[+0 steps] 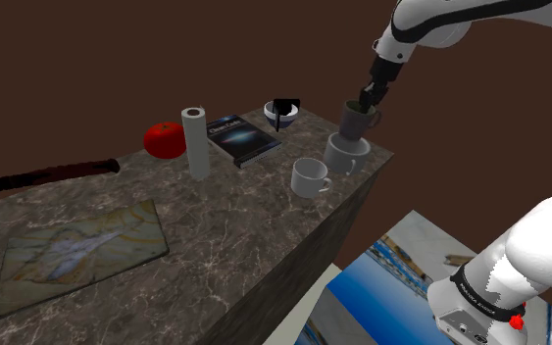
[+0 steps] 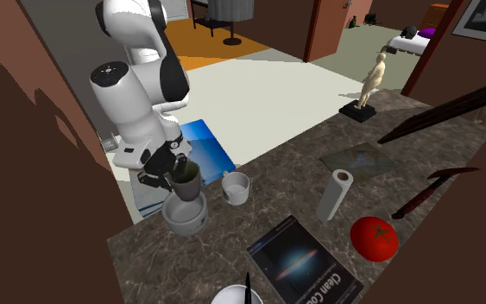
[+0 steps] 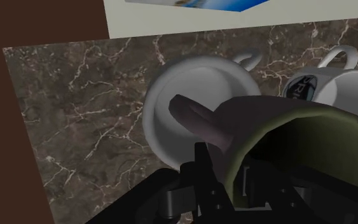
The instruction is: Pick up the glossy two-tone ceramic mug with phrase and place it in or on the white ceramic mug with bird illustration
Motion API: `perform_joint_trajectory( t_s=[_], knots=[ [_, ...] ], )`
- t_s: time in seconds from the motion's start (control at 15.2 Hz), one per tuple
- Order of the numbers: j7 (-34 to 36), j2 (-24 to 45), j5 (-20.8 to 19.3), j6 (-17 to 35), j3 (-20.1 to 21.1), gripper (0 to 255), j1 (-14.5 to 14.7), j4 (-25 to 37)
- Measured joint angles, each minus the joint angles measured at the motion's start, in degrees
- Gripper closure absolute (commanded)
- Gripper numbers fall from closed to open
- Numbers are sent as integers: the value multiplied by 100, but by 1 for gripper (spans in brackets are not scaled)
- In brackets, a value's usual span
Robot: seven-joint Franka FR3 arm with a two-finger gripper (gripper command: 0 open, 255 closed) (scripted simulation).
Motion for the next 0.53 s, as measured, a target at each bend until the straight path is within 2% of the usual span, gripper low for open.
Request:
perform_joint_trajectory(
  t_s=[0.53],
  knots=[
    [-64, 139, 42, 542, 0, 255, 8, -396]
  ],
)
